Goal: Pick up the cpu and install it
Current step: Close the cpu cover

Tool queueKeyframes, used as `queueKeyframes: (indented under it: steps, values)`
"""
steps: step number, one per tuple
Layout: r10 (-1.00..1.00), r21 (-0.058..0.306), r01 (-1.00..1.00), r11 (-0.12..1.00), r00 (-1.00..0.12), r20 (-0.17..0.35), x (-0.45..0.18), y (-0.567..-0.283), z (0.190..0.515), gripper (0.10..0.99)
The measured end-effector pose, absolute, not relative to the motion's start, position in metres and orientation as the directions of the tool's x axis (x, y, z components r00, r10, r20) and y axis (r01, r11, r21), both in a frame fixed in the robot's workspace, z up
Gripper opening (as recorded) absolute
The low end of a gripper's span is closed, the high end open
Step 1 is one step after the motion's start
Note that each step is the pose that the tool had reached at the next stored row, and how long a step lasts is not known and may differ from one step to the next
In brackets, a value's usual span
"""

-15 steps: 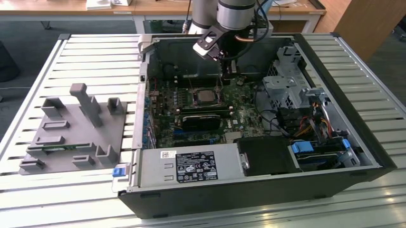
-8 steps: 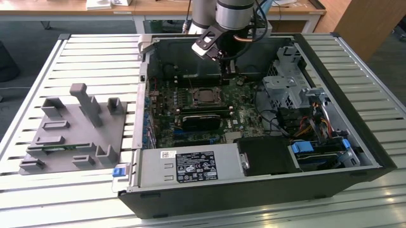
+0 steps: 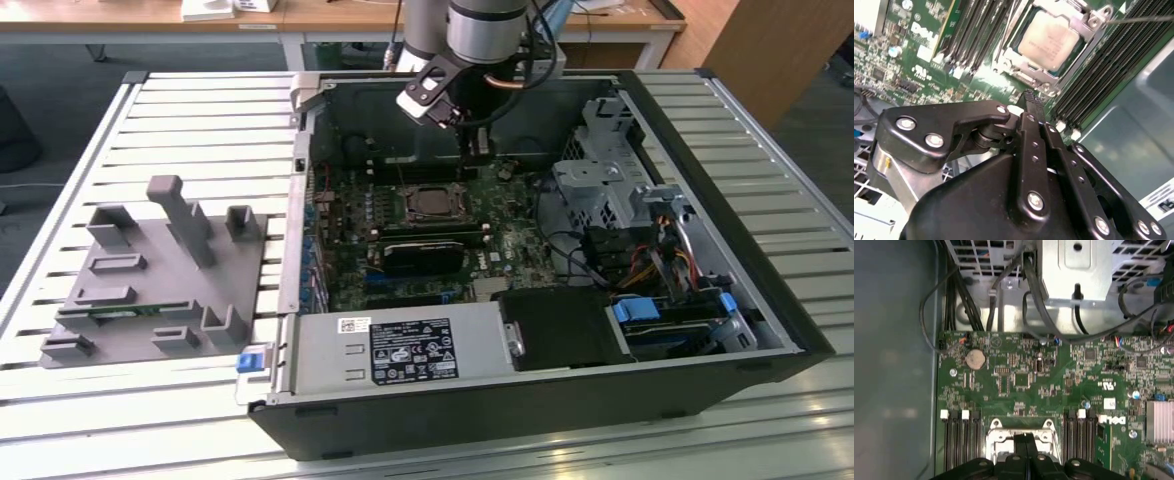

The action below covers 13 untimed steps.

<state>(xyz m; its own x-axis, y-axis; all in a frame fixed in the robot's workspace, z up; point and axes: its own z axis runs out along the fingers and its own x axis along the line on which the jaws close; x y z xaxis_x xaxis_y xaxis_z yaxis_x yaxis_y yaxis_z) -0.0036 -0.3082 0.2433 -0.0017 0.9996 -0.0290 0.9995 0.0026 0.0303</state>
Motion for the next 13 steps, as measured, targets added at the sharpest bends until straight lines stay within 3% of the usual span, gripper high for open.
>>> queueKeyframes:
  steps: [13]
  values:
    - [1.0, 0.03, 1.0, 0.003, -0.002, -0.029, -0.022, -0.308, 0.233, 0.106]
